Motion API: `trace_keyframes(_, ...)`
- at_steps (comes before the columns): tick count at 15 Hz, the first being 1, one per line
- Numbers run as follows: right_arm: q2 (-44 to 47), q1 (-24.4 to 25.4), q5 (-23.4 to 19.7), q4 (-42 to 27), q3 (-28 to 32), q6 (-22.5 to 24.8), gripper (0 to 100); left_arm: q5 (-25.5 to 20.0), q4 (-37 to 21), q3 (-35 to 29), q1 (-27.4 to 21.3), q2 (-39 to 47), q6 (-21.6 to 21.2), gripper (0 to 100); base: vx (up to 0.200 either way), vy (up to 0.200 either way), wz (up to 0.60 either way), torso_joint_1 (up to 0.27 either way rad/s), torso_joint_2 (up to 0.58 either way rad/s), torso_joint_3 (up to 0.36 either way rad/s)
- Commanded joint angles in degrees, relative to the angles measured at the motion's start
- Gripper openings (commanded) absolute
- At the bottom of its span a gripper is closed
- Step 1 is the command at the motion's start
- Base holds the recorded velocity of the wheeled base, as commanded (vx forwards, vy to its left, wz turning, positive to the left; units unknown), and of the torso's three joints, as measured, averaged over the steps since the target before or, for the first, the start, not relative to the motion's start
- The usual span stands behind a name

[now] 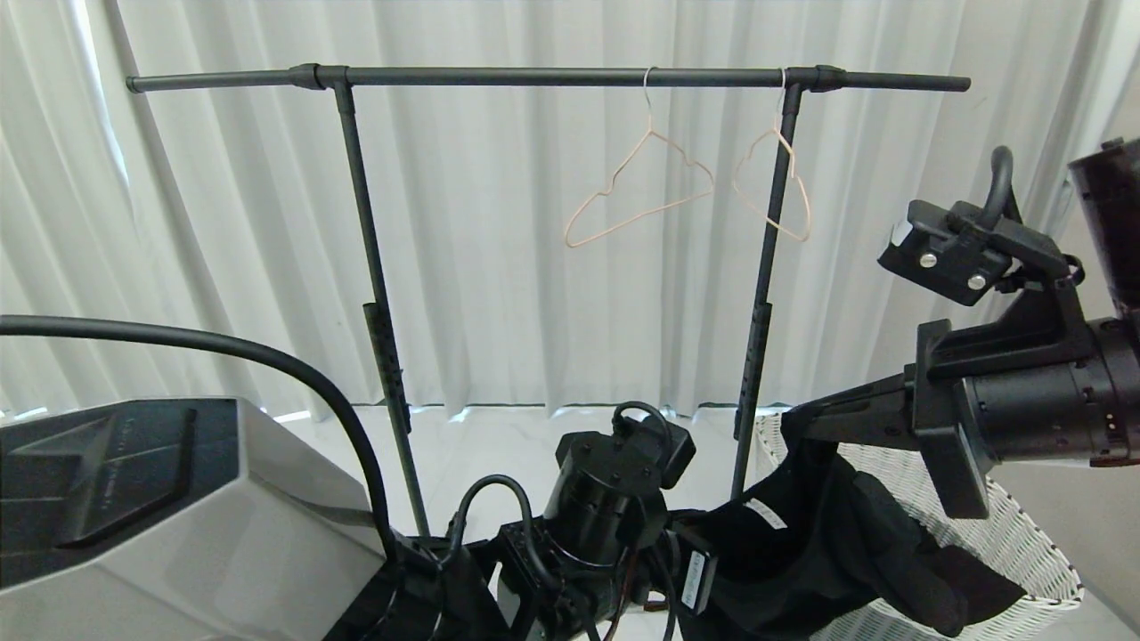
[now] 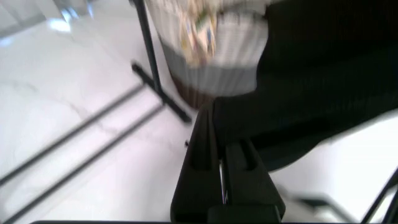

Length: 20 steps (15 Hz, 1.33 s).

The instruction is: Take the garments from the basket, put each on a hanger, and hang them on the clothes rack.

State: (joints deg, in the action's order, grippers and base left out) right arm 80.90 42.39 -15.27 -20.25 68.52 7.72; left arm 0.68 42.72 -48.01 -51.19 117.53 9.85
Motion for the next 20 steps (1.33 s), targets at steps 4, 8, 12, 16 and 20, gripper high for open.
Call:
trace_keyframes(4,3.5,-1.6,0.2,7.1,2.2,-2.5,0,-0.3,-22.6,-4.0,5.8,-25.8,2.4,0,0.0,0.0,0.0,0.0,0.0,0.0)
trace_keyframes(8,3.3,-1.7,0.2,7.2,5.4,-2.6,0,-0.2,-41.3,-16.4,5.9,-33.2,0.9,0,0.0,0.0,0.0,0.0,0.0,0.0)
trace_keyframes(12,-1.7,-4.1,4.0,4.3,2.1,-2.6,0,4.2,-61.9,-29.2,6.5,-32.8,-11.8,0,0.0,0.0,0.0,0.0,0.0,0.0)
trace_keyframes(16,-3.8,-4.9,4.3,3.2,4.5,-2.6,0,7.0,-66.8,-33.3,5.6,-32.0,-13.0,0,0.0,0.0,0.0,0.0,0.0,0.0)
trace_keyframes(20,-3.8,-4.9,4.5,-1.2,10.7,-2.5,0,14.5,-66.7,-32.2,4.3,-32.2,-12.8,0,0.0,0.0,0.0,0.0,0.0,0.0)
